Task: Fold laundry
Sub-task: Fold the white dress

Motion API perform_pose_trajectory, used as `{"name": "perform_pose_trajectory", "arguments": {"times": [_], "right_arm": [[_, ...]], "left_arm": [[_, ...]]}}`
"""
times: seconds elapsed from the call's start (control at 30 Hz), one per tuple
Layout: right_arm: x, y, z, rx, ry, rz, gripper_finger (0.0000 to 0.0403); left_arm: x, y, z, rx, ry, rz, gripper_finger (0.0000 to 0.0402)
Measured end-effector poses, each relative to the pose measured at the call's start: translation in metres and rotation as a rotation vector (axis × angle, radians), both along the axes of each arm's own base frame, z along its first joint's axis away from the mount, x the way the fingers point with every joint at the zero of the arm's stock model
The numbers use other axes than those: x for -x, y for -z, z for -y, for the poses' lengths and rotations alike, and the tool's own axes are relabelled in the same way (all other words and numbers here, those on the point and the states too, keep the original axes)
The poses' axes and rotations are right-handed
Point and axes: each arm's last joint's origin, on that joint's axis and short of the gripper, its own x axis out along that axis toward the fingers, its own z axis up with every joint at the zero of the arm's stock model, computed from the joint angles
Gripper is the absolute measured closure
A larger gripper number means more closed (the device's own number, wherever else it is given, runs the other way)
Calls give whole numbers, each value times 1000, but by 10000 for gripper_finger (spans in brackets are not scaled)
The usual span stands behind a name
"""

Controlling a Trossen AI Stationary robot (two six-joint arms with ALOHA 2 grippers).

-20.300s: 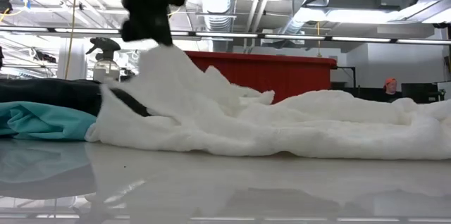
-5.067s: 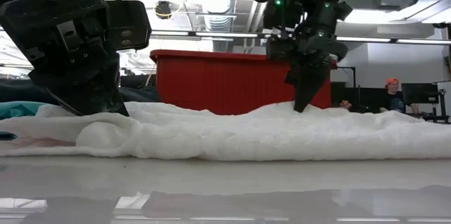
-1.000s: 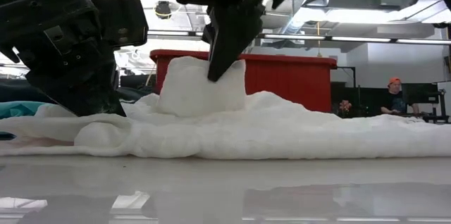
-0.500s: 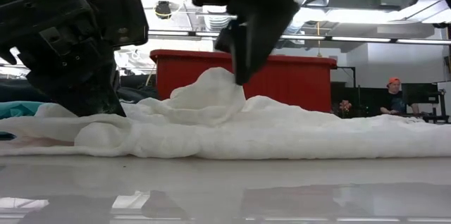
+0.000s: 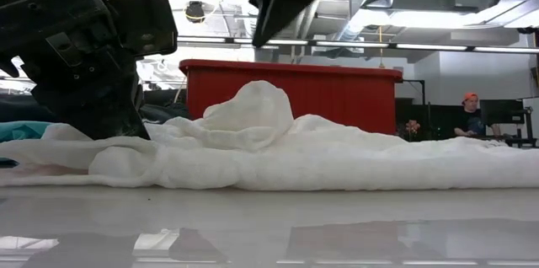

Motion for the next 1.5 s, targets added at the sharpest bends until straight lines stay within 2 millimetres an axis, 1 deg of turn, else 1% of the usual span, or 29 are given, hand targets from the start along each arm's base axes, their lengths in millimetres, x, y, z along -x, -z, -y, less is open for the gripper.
{"name": "perform_pose_trajectory", "arguments": {"times": [0.1,0.2,0.3,0.4,0.47,0.7,0.83,0.93,1.03,1.23,1.33,1.4,1.5], "right_arm": [[-7,2,21,45,6,30,214],[-15,0,43,53,53,87,219],[-16,0,61,54,88,92,226],[-17,3,72,22,92,97,232],[-17,9,74,4,86,98,234],[-13,44,72,-9,61,62,237],[-4,52,72,-53,67,-38,237],[0,53,68,-101,83,-89,237],[7,53,59,-127,100,-161,237],[25,57,35,-123,100,-343,237],[31,58,22,-110,79,-394,237],[34,53,16,-104,76,-394,237],[41,36,13,-112,109,-352,237]], "left_arm": [[0,0,0,0,0,0,401],[0,0,0,-2,-4,3,401],[0,0,0,-3,-5,4,401],[0,0,0,-1,-12,4,401],[0,0,0,-4,-17,7,401],[0,0,-1,-3,-36,12,401],[0,0,-1,-4,-39,14,401],[0,0,-1,-7,-41,16,401],[0,0,-1,-10,-41,16,401],[1,0,-2,-18,-42,8,401],[1,1,-2,-18,-37,-3,401],[2,1,-1,-19,-34,-9,401],[3,1,0,-23,-27,-14,401]]}}
